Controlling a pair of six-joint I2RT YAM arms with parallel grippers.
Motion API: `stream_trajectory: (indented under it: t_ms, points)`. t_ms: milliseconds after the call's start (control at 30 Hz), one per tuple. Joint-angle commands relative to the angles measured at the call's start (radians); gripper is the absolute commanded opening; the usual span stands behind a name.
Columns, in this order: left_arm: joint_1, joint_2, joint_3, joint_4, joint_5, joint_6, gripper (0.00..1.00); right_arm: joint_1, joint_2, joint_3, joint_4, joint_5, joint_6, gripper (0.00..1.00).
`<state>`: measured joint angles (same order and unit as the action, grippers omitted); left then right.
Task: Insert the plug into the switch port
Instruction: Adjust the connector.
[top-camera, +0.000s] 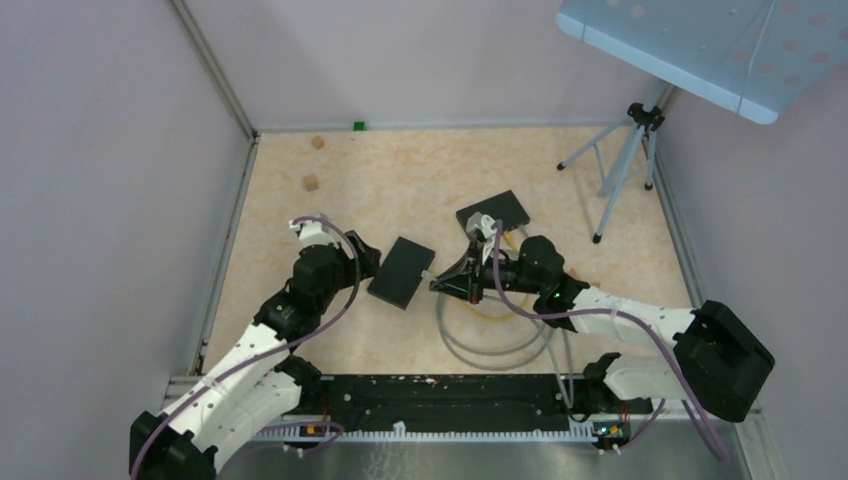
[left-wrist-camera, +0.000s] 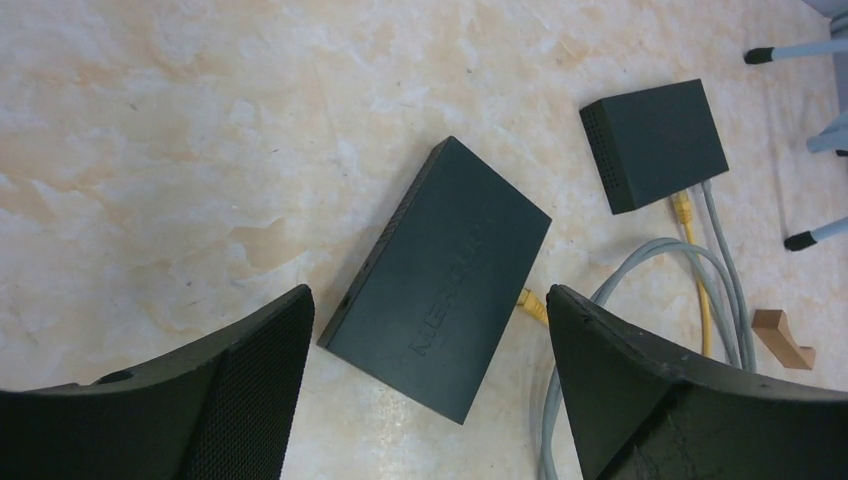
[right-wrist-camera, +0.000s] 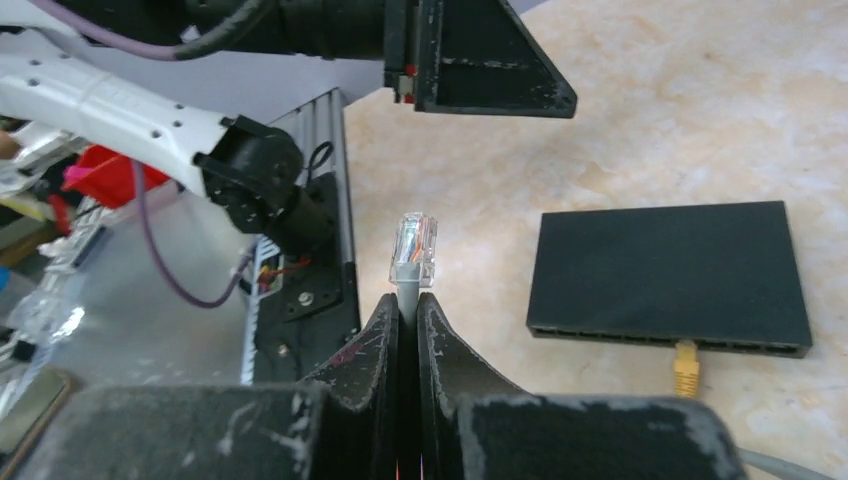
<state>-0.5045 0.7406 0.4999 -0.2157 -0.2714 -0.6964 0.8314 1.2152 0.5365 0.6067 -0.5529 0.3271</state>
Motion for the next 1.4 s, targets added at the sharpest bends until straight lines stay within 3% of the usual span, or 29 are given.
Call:
stream_trajectory:
  t_ms: [0, 100, 200, 500, 633, 833, 1000, 1367]
  points:
    - [0.016, -0.007, -0.026, 0.154, 0.099, 0.058, 0.91, -0.049, -0.019, -0.043, 0.302, -0.222, 0.216, 0.00]
    - [0.020, -0.015, -0.048, 0.191, 0.116, 0.069, 0.92, -0.060, -0.002, -0.050, 0.440, -0.315, 0.284, 0.00]
    - [0.023, -0.053, -0.067, 0.276, 0.193, 0.105, 0.92, -0.060, 0.004, -0.045, 0.469, -0.372, 0.275, 0.00]
    - [0.023, -0.288, -0.120, 0.667, 0.646, 0.225, 0.94, -0.060, -0.170, 0.052, -0.094, -0.129, -0.221, 0.00]
    - [0.022, -0.317, -0.115, 0.788, 0.897, 0.272, 0.99, -0.060, -0.244, 0.079, -0.132, -0.115, -0.358, 0.00]
    - [0.022, -0.274, -0.028, 0.824, 1.212, 0.427, 0.98, -0.060, -0.291, 0.141, -0.139, -0.219, -0.484, 0.00]
    - [0.021, -0.240, 0.028, 0.808, 1.280, 0.522, 0.96, -0.057, -0.278, 0.212, -0.185, -0.325, -0.536, 0.00]
    - [0.015, -0.129, 0.132, 0.788, 1.408, 0.548, 0.82, 0.069, -0.217, 0.321, -0.278, -0.294, -0.615, 0.00]
